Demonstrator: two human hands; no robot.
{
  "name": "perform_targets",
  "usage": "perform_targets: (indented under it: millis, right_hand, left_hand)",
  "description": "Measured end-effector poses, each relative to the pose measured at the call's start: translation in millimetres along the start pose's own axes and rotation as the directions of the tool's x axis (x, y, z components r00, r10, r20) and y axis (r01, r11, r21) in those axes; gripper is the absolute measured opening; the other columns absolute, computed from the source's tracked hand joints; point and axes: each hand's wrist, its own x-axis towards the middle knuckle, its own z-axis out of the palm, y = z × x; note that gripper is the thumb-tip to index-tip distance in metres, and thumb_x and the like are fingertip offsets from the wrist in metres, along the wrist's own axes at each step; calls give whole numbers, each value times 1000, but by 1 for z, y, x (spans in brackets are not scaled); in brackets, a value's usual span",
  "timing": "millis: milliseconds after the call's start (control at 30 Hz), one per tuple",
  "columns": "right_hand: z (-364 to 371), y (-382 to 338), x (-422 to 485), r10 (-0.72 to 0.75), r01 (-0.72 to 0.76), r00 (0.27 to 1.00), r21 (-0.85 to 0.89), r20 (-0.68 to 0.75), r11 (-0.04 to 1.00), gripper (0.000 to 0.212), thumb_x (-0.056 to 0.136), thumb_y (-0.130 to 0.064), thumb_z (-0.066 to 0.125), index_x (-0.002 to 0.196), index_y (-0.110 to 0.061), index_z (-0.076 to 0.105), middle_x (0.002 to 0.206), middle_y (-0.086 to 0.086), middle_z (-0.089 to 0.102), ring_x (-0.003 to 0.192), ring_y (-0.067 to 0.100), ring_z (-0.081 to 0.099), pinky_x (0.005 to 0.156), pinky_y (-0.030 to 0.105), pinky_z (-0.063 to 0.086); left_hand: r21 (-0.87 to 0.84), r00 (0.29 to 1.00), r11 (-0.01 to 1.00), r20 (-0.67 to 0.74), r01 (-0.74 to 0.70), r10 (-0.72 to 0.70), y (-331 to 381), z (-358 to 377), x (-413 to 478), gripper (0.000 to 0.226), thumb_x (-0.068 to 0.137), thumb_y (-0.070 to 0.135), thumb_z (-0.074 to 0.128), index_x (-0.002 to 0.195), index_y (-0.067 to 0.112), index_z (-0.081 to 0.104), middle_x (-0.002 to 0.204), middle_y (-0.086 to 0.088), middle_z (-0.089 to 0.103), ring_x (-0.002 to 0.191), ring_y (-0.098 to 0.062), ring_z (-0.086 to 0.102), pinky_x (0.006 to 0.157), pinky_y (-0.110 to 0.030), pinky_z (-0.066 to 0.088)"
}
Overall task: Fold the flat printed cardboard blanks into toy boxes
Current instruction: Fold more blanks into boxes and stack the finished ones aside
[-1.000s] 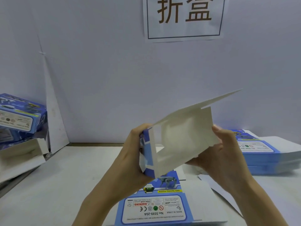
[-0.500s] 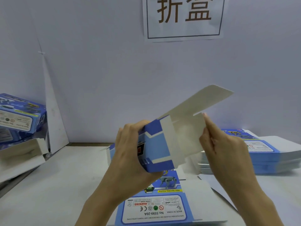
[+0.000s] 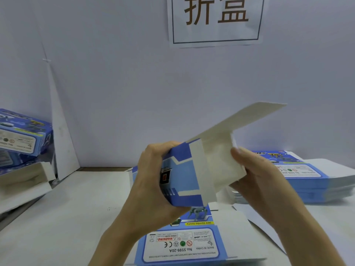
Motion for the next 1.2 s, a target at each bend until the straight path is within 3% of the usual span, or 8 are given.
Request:
perform_targets:
  millis: [133, 267, 533, 733, 867, 933, 1067, 1200]
  right_hand:
    - [6, 11, 2, -128, 48, 962, -313, -241, 948, 29, 89, -4, 57, 83, -24, 78, 76, -1, 74, 61, 9, 64, 54, 23, 48]
    - [9, 9, 1, -153, 84, 965, -300, -215, 950, 22, 87, -13, 63, 82, -28, 78, 75, -1, 74, 60, 6, 64, 51, 16, 49]
    - [-3, 10, 4, -253, 52, 941, -646, -223, 762, 25, 94, -14, 55, 89, 9, 62, 70, 11, 49, 67, 17, 40, 65, 33, 30]
    - [-6, -5, -5, -23, -65, 991, -612, -135, 788, 25, 93, -28, 55, 88, -13, 74, 83, 11, 70, 69, 15, 66, 59, 31, 58]
    - [-8, -4, -5, -78, -93, 982, -797, -173, 597, 28, 98, -24, 49, 85, -6, 67, 76, 11, 67, 57, 20, 68, 61, 54, 57]
    - [-7, -2, -4, -133, -109, 968, -839, -211, 534, 32, 98, -21, 46, 77, -2, 62, 69, 11, 61, 47, 17, 65, 56, 50, 58]
    - [-9, 0, -1, -268, -150, 916, -872, -300, 465, 41, 96, -14, 46, 56, -6, 40, 53, 7, 43, 37, 19, 60, 34, 20, 36]
    - [-4, 4, 1, -306, -152, 910, -913, -279, 379, 40, 95, -14, 44, 57, -4, 38, 57, 13, 48, 61, 36, 64, 58, 38, 52]
  left_hand:
    - [4, 999, 999, -9, 32, -32, -2, -3, -1, 82, 57, 27, 86, 119, 43, 35, 115, -2, 52, 94, -27, 56, 74, -35, 54]
    - [10, 999, 999, 14, 41, -41, -2, -5, -1, 84, 56, 25, 86, 123, 36, 35, 119, -1, 51, 100, -22, 56, 76, -22, 53]
    - [48, 998, 999, 58, 11, -14, -3, -4, -2, 86, 58, 25, 86, 124, 44, 34, 122, 6, 48, 105, -26, 55, 75, -36, 57]
    - [-27, 996, 999, 78, 44, -42, -3, -9, -2, 85, 59, 30, 87, 124, 48, 36, 120, 13, 50, 110, -17, 55, 73, -16, 53]
    - [-72, 985, 988, 117, 139, -130, -3, -4, -2, 91, 60, 35, 91, 129, 50, 34, 125, 13, 50, 115, -13, 54, 78, -18, 54]
    - [-143, 962, 960, 161, 243, -219, -4, -3, -1, 103, 60, 33, 89, 138, 54, 25, 132, 24, 43, 119, -5, 51, 77, -19, 55]
    - [-232, 853, 860, 392, 455, -345, -7, -5, -3, 130, 45, 59, 89, 135, 70, -3, 125, 58, 25, 111, 25, 45, 71, -9, 51]
    - [-277, 848, 858, 448, 433, -283, -10, -2, 1, 130, 43, 82, 74, 146, 54, -1, 145, 39, 27, 125, 15, 41, 89, -6, 41]
